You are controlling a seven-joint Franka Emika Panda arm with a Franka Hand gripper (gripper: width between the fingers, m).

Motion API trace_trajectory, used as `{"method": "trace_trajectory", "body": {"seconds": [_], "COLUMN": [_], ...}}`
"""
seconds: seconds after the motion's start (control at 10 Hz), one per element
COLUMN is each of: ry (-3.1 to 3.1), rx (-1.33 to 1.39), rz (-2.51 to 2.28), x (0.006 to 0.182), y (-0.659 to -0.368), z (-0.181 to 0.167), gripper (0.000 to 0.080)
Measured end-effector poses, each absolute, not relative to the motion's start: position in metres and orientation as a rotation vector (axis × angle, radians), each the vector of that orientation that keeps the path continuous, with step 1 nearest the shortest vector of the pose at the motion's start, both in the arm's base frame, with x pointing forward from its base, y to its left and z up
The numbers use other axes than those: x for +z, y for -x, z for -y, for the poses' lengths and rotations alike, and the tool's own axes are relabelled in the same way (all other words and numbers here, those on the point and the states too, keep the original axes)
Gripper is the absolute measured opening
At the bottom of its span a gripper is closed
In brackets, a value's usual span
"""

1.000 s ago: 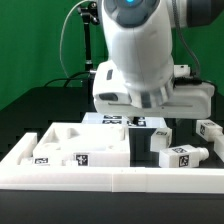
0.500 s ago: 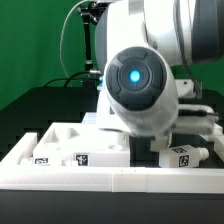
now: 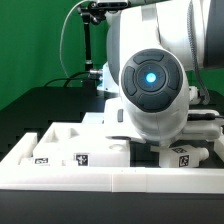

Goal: Assemble one leg

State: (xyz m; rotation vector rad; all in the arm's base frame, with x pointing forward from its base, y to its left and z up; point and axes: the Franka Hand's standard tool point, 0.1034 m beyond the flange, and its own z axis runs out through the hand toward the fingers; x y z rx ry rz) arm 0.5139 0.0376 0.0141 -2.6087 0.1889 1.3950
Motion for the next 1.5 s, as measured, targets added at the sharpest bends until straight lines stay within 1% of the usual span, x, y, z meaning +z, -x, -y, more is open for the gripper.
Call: {"method": "trace_trajectory", "body": {"seconds": [0.1,0.2,0.3,0.6,0.7,0.8,0.9,1.0,1.1,1.2,1.3,1.4,1.5], "ry": [2.607,2.606,2.605,2.604,2.600,2.581,2.570,2.543,2.541,2.620,2.683,2.713,2.765], "rx": [1.394,1.393,1.391,1.389,1.378,1.373,1.359,1.384,1.376,1.236,1.115,1.059,0.941], "rz": [-0.182,-0.178,-0.172,-0.168,-0.140,-0.093,-0.055,-0.030,-0.011,-0.026,-0.041,-0.052,-0.066], "x": [0.014,0.015,0.015,0.015,0.018,0.033,0.060,0.083,0.093,0.083,0.084,0.087,0.084], "y": [-0.514,-0.514,-0.514,-0.514,-0.515,-0.517,-0.522,-0.524,-0.531,-0.546,-0.550,-0.546,-0.554], "z": [-0.038,-0.037,-0.037,-0.037,-0.037,-0.035,-0.029,-0.024,-0.023,-0.024,-0.023,-0.023,-0.022], "gripper": [0.0538,0.0391,0.0285,0.0285,0.0285,0.0285,0.0285,0.0285,0.0285,0.0287,0.0287,0.0287,0.0287]}}
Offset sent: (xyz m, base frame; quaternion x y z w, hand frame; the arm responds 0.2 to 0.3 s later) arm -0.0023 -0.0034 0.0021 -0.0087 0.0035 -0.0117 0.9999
